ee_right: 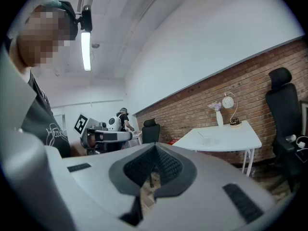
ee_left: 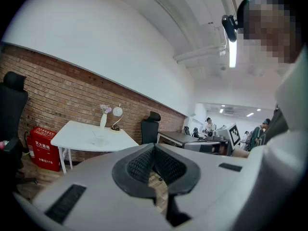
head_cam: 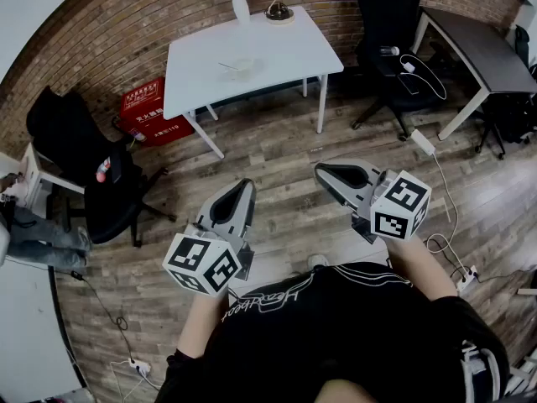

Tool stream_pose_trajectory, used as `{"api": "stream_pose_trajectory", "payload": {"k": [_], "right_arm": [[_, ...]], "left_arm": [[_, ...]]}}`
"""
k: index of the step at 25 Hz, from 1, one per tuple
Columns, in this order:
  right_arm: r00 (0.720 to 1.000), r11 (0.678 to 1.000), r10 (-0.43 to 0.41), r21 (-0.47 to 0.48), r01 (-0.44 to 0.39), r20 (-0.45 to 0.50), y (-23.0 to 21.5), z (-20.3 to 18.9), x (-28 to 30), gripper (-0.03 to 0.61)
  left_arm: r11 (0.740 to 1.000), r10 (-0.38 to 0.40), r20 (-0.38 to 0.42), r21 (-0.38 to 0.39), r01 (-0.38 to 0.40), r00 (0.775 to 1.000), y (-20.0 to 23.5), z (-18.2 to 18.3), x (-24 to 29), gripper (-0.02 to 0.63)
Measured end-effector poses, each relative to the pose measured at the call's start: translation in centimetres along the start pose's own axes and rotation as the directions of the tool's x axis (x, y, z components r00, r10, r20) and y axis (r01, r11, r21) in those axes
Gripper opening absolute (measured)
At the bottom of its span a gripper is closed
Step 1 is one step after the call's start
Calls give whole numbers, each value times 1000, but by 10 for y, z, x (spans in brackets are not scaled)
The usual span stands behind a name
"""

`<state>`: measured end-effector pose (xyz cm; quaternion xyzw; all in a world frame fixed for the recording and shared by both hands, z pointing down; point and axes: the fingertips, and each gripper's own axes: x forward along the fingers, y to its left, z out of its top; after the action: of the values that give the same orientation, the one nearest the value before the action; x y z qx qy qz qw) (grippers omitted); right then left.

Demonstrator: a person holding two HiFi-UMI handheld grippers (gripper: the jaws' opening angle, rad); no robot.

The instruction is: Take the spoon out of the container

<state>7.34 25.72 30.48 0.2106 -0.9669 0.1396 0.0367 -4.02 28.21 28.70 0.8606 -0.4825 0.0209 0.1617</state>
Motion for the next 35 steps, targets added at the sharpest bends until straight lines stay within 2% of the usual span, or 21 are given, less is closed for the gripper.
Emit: {"api": "stream_pose_trajectory", "payload": {"k": [9,15,25,35], "right_arm": [[1000,1000,-20,0,20,-12,-28,3,-9,-3],[1000,1000,-2,1,2,18,-49,12,-22,-3],[999,1000,-19,16,18,31,-82,9,-45,-3],[1000,1000,-15,24,14,16,-121,11,-10,-3]], "left_arm": [[1000,1,-2,9,-1,1000,-6,6,27,6],[1000,2,14,25,-2,1000,-18,9,50,6],[1000,2,13,25,-2,1000,-35,-1,82,6],[1000,5,21,5,-5,1000,6,7,116,6]]}}
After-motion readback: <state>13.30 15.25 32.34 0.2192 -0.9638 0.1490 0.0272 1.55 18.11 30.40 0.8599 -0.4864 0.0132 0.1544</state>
